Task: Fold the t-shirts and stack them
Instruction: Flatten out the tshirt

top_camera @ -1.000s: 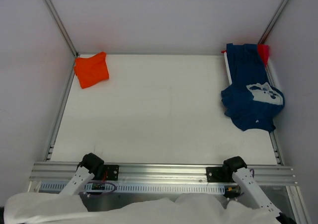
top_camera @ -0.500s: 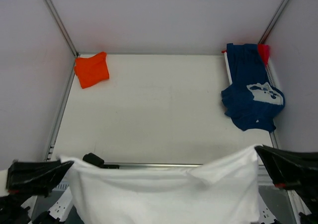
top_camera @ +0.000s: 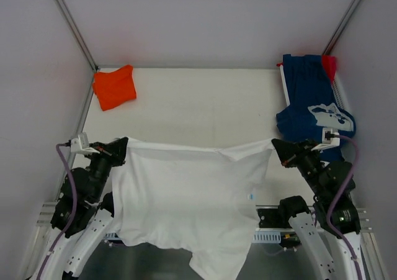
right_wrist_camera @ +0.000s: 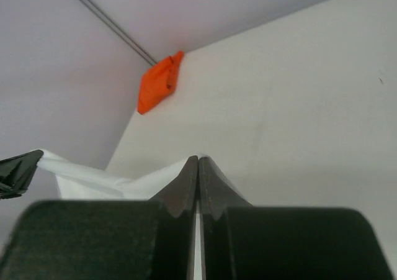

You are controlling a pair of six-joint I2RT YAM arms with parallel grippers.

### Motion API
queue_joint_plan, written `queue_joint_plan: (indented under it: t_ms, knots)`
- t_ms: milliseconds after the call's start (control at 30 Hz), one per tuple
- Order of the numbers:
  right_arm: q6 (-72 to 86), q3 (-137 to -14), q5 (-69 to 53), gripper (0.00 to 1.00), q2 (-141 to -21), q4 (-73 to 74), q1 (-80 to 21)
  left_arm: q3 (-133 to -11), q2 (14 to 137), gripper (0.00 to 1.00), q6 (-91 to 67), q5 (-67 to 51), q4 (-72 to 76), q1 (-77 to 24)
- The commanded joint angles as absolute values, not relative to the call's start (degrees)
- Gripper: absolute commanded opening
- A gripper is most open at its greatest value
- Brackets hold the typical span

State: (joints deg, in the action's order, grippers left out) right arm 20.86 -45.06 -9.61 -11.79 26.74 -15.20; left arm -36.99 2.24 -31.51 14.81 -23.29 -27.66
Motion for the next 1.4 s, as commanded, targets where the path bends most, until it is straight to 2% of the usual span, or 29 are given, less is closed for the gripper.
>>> queue_joint_plan:
  t_ms: [0, 167, 267, 567, 700, 967, 1367]
  knots:
    - [17.49, -39.32, -3.26, 0.0, -14.49, 16.98, -14.85, -33.85, 7.98, 0.0, -36.12, 32.59, -20.83, -27.25]
    - [16.7, -33.05, -1.49, 0.0, -23.08, 7.5, -14.85, -31.82, 21.49, 0.0, -42.18, 44.36, -19.78, -27.33]
    - [16.53, -30.33, -1.41, 0.0, -29.94, 1.07, -15.03, -30.94, 29.58, 0.0, -45.96, 47.1, -16.46, -27.25]
    - [13.18, -28.21, 2.28, 0.0, -47.97, -15.02, -15.12, -28.74, 47.63, 0.0, -43.34, 46.93, 4.73, -27.25]
    - [12.57, -29.53, 1.85, 0.0, -59.81, -22.21, -15.12, -30.23, 55.69, 0.0, -40.18, 48.16, 12.98, -27.25]
    - [11.69, -41.81, -2.02, 0.0, -79.26, -27.86, -15.2, -36.99, 70.56, 0.0, -38.32, 50.45, 19.07, -26.46]
    - [9.93, -62.13, -5.18, 0.0, -102.63, -28.12, -15.21, -49.3, 92.18, 0.0, -39.73, 45.18, 20.57, -19.95]
